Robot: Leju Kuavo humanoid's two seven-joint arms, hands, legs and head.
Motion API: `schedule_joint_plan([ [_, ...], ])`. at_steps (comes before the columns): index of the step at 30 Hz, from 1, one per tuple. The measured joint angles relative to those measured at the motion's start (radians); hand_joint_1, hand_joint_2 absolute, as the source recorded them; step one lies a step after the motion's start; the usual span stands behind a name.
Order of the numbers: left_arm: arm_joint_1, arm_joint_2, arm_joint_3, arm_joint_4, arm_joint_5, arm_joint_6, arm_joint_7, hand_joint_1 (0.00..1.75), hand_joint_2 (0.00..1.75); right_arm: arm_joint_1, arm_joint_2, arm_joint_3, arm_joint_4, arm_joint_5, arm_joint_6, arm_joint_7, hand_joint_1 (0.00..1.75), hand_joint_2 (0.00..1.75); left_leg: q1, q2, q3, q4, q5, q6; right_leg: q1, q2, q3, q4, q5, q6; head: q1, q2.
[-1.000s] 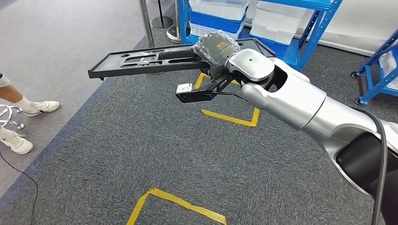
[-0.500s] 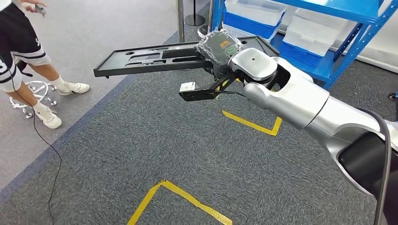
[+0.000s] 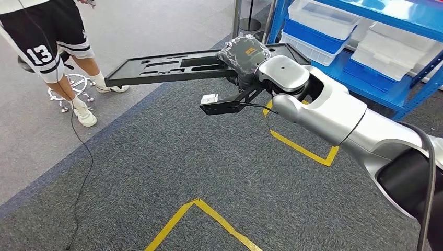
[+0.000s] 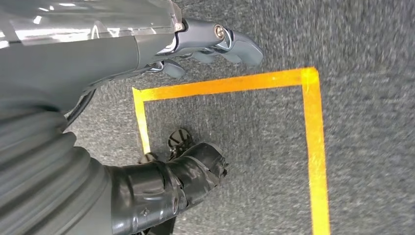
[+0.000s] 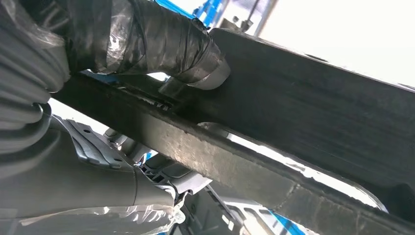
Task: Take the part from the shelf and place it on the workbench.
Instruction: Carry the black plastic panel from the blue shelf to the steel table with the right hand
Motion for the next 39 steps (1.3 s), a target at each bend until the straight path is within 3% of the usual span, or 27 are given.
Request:
schedule_joint_plan([
  [1, -0.001, 0.000, 0.000, 0.000, 0.000, 0.000, 0.000, 0.00, 1.75, -0.001, -0.002, -0.001, -0.001, 0.000, 0.000, 0.000, 1.75, 1.75, 0.000, -0.012, -0.003, 0.002, 0.001, -0.002, 0.000, 0.024, 0.026, -0.064, 0.029, -0.006, -0.001, 0.000],
  [3, -0.002, -0.001, 0.000, 0.000, 0.000, 0.000, 0.000, 0.00, 1.75, -0.002, -0.004, -0.002, -0.002, 0.000, -0.001, -0.001, 1.75, 1.75, 0.008, -0.031, -0.015, 0.003, 0.005, -0.011, 0.001, 0.047, 0.038, -0.105, 0.038, -0.010, -0.002, 0.000],
  [5, -0.001, 0.000, 0.000, 0.000, 0.000, 0.001, 0.001, 0.00, 1.75, -0.001, -0.005, -0.002, -0.003, 0.000, -0.002, -0.002, 1.75, 1.75, 0.011, -0.043, -0.023, 0.002, 0.010, -0.023, 0.002, 0.023, 0.042, -0.118, 0.042, -0.008, -0.001, 0.000],
  [7, 0.000, -0.001, -0.001, 0.000, 0.000, 0.001, 0.001, 0.00, 1.75, -0.002, -0.005, -0.003, -0.004, 0.000, -0.002, -0.002, 1.75, 1.75, 0.005, 0.005, -0.037, 0.031, -0.010, -0.034, -0.004, -0.004, 0.052, -0.132, 0.046, -0.010, -0.003, 0.000],
  [9, -0.001, -0.001, -0.001, 0.001, 0.000, 0.002, 0.001, 0.00, 1.75, -0.004, -0.006, -0.003, -0.004, 0.000, -0.002, -0.002, 1.75, 1.75, 0.005, 0.067, -0.084, 0.134, -0.064, -0.045, -0.006, -0.030, 0.058, -0.137, 0.046, -0.014, -0.004, 0.000],
  [11, -0.001, 0.000, -0.001, 0.001, 0.000, 0.002, 0.001, 0.00, 1.75, -0.002, -0.007, -0.003, -0.004, 0.000, -0.003, -0.001, 1.75, 1.75, 0.012, 0.082, -0.140, 0.251, -0.108, -0.053, -0.006, -0.057, 0.058, -0.136, 0.044, -0.016, -0.004, 0.000],
  [12, -0.001, 0.000, -0.001, 0.001, 0.000, 0.002, 0.001, 0.00, 1.75, 0.000, -0.007, -0.003, -0.004, 0.000, -0.003, -0.002, 1.75, 1.75, 0.015, 0.083, -0.150, 0.272, -0.108, -0.057, -0.006, -0.069, 0.058, -0.135, 0.043, -0.015, -0.004, 0.000],
  [13, -0.001, 0.000, -0.001, 0.001, 0.000, 0.002, 0.001, 0.00, 1.75, 0.001, -0.007, -0.003, -0.005, 0.000, -0.003, -0.002, 1.75, 1.75, 0.018, 0.086, -0.139, 0.253, -0.090, -0.060, -0.006, -0.082, 0.058, -0.134, 0.042, -0.013, -0.004, 0.000],
  [15, -0.001, 0.001, -0.001, 0.001, 0.000, 0.002, 0.001, 0.00, 1.75, 0.001, -0.007, -0.003, -0.006, 0.000, -0.003, -0.002, 1.75, 1.75, 0.019, 0.112, -0.070, 0.126, -0.033, -0.062, -0.007, -0.105, 0.062, -0.131, 0.036, -0.007, -0.004, 0.000],
  [17, -0.002, 0.001, -0.001, 0.001, 0.000, 0.002, 0.001, 0.00, 1.75, -0.001, -0.007, -0.004, -0.007, 0.000, -0.003, -0.002, 1.75, 1.75, 0.012, 0.145, -0.013, 0.019, -0.002, -0.053, -0.001, -0.124, 0.064, -0.127, 0.030, 0.003, -0.004, 0.000],
  [18, -0.002, 0.001, -0.001, 0.001, 0.000, 0.002, 0.001, 0.00, 1.75, -0.002, -0.008, -0.004, -0.008, 0.000, -0.003, -0.002, 1.75, 1.75, 0.008, 0.151, -0.004, -0.001, -0.001, -0.047, 0.003, -0.133, 0.065, -0.126, 0.028, 0.007, -0.003, 0.000],
  [20, -0.001, 0.001, -0.001, 0.001, 0.000, 0.002, 0.001, 0.00, 1.75, -0.002, -0.008, -0.004, -0.008, 0.000, -0.004, -0.003, 1.75, 1.75, 0.005, 0.131, -0.007, -0.001, 0.001, -0.032, 0.007, -0.149, 0.068, -0.129, 0.026, 0.014, -0.003, 0.000],
  [21, 0.000, 0.001, -0.001, 0.001, 0.000, 0.002, 0.001, 0.00, 1.75, -0.001, -0.008, -0.004, -0.008, -0.001, -0.005, -0.003, 1.75, 1.75, 0.006, 0.121, -0.006, -0.004, 0.003, -0.027, 0.005, -0.145, 0.069, -0.125, 0.021, 0.019, -0.003, 0.000],
  [22, 0.000, 0.001, -0.001, 0.001, 0.000, 0.002, 0.002, 0.00, 1.75, -0.001, -0.008, -0.005, -0.009, -0.003, -0.007, -0.004, 1.75, 1.75, 0.007, 0.111, -0.005, -0.007, 0.005, -0.020, 0.000, -0.126, 0.065, -0.111, 0.007, 0.023, -0.003, 0.000],
  [24, -0.001, 0.001, -0.002, 0.000, 0.000, 0.002, 0.003, 0.00, 1.75, 0.000, -0.012, -0.007, -0.009, -0.007, -0.011, -0.006, 1.75, 1.75, 0.009, 0.092, -0.003, -0.011, 0.009, -0.009, -0.006, -0.071, 0.028, -0.024, -0.046, 0.027, -0.003, 0.000],
  [26, -0.002, 0.001, -0.002, 0.000, -0.001, 0.003, 0.005, 0.00, 1.75, 0.007, -0.018, -0.008, -0.010, -0.008, -0.013, -0.006, 1.75, 1.75, 0.006, 0.070, -0.004, -0.011, 0.010, -0.002, -0.005, -0.045, -0.037, 0.108, -0.101, 0.025, -0.003, 0.000],
  [27, -0.002, 0.001, -0.002, 0.000, -0.001, 0.003, 0.007, 0.00, 1.75, 0.012, -0.020, -0.009, -0.010, -0.008, -0.013, -0.006, 1.75, 1.75, 0.004, 0.056, -0.004, -0.010, 0.010, -0.001, -0.005, -0.042, -0.061, 0.152, -0.109, 0.024, -0.003, 0.000],
  [28, -0.001, 0.001, -0.002, 0.000, -0.001, 0.003, 0.008, 0.00, 1.75, 0.017, -0.022, -0.009, -0.010, -0.008, -0.013, -0.006, 1.75, 1.75, 0.002, 0.043, -0.004, -0.009, 0.010, 0.000, -0.004, -0.040, -0.070, 0.161, -0.098, 0.021, -0.003, 0.000],
  [29, -0.001, 0.001, -0.003, 0.000, -0.001, 0.003, 0.009, 0.00, 1.75, 0.020, -0.022, -0.009, -0.010, -0.008, -0.013, -0.006, 1.75, 1.75, 0.000, 0.030, -0.004, -0.007, 0.010, 0.000, -0.004, -0.037, -0.061, 0.131, -0.069, 0.018, -0.003, 0.000],
  [30, -0.001, 0.001, -0.003, 0.000, -0.001, 0.003, 0.009, 0.00, 1.75, 0.022, -0.023, -0.009, -0.010, -0.008, -0.013, -0.006, 1.75, 1.75, -0.001, 0.017, -0.004, -0.005, 0.010, -0.001, -0.004, -0.026, -0.034, 0.067, -0.027, 0.012, -0.003, 0.000],
  [32, -0.002, 0.000, -0.003, 0.000, -0.001, 0.003, 0.009, 0.00, 1.75, 0.022, -0.024, -0.011, -0.011, -0.008, -0.014, -0.007, 1.75, 1.75, -0.001, -0.005, -0.008, -0.001, 0.010, -0.003, -0.005, 0.021, 0.019, -0.059, 0.029, 0.000, -0.003, 0.000],
  [34, -0.003, 0.000, -0.003, 0.001, -0.002, 0.003, 0.010, 0.00, 1.75, 0.023, -0.025, -0.013, -0.013, -0.008, -0.014, -0.008, 1.75, 1.75, 0.004, -0.025, -0.018, 0.001, 0.013, -0.011, -0.003, 0.044, 0.037, -0.106, 0.039, -0.002, -0.003, 0.000],
  [36, -0.002, 0.001, -0.003, 0.001, -0.006, 0.004, 0.012, 0.00, 1.75, 0.025, -0.024, -0.013, -0.014, -0.008, -0.014, -0.008, 1.75, 1.75, 0.007, -0.046, -0.022, -0.003, 0.019, -0.023, -0.002, 0.021, 0.040, -0.115, 0.043, 0.000, -0.003, 0.000],
  [37, 0.000, 0.001, -0.004, 0.001, -0.012, 0.007, 0.015, 0.00, 1.75, 0.026, -0.023, -0.013, -0.015, -0.008, -0.015, -0.009, 1.75, 1.75, 0.007, -0.045, -0.024, -0.002, 0.017, -0.028, -0.004, 0.009, 0.045, -0.122, 0.045, -0.003, -0.003, 0.000],
  [39, 0.000, 0.001, -0.010, 0.001, -0.032, 0.023, 0.027, 0.00, 1.75, 0.027, -0.022, -0.013, -0.016, -0.008, -0.016, -0.009, 1.75, 1.75, 0.002, 0.000, -0.049, 0.054, -0.018, -0.036, -0.010, -0.019, 0.054, -0.134, 0.049, -0.008, -0.005, 0.000],
])
